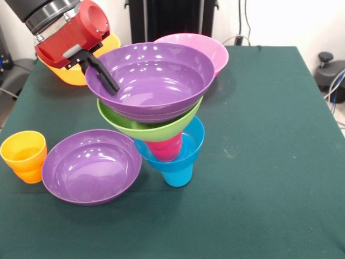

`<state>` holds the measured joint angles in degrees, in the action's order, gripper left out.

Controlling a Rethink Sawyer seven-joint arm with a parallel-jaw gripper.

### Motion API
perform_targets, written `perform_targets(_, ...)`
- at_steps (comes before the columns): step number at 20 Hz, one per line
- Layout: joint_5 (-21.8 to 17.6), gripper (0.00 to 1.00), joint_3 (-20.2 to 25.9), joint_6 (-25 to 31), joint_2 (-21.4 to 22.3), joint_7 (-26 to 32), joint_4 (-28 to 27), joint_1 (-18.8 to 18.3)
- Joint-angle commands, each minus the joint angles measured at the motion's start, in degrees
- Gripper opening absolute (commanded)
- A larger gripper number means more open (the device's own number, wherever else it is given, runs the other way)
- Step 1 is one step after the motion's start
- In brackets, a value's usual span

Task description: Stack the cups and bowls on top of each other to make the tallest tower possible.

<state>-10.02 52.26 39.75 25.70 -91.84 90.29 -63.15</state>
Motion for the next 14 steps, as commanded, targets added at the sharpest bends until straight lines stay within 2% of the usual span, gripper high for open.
perform_targets(1, -1.76, 0.00, -3.65, -3.33, -1.42, -3.02, 1.73, 3.78)
perform_targets(14, -1.57, 0.00, -3.72, -5.17, -1.31, -3.92, 3.22, 3.86)
